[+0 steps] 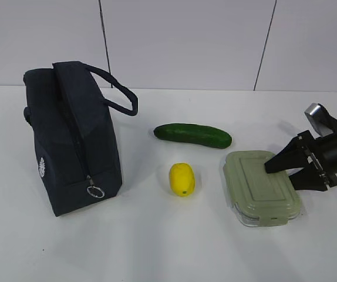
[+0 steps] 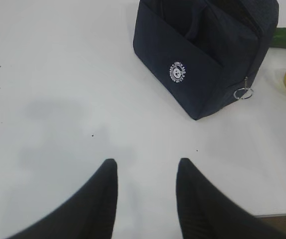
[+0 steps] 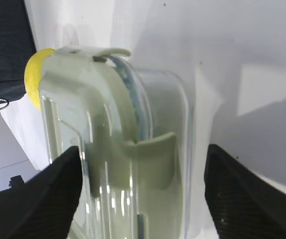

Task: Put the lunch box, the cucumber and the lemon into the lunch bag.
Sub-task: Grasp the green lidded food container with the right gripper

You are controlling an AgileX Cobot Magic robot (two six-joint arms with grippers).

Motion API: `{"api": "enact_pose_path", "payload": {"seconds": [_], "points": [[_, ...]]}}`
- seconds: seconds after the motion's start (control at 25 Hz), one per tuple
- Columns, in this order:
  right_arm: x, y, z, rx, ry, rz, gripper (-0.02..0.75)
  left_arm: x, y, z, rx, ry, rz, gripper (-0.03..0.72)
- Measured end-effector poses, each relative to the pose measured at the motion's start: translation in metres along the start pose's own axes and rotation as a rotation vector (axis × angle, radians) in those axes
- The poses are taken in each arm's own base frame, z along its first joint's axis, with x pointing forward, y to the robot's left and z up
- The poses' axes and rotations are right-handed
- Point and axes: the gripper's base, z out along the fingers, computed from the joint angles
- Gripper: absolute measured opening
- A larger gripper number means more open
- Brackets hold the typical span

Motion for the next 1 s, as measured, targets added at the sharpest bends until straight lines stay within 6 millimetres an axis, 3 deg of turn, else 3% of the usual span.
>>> {"api": "enact_pose_path", "payload": {"seconds": [0.36,0.6,1.0], "points": [[0.001,0.000,0.002,0.011,0.022,-0.012,0.589,0.000,0.000,0.000,0.000,0.000,0.000,0.276],[0.002,0.013,0.019,0.004,0.070,-0.048,0.589,0.000,0.000,0.000,0.000,0.000,0.000,0.276],[0.002,0.014,0.020,0.003,0.075,-0.052,0.571,0.000,0.000,0.000,0.000,0.000,0.000,0.276]]}}
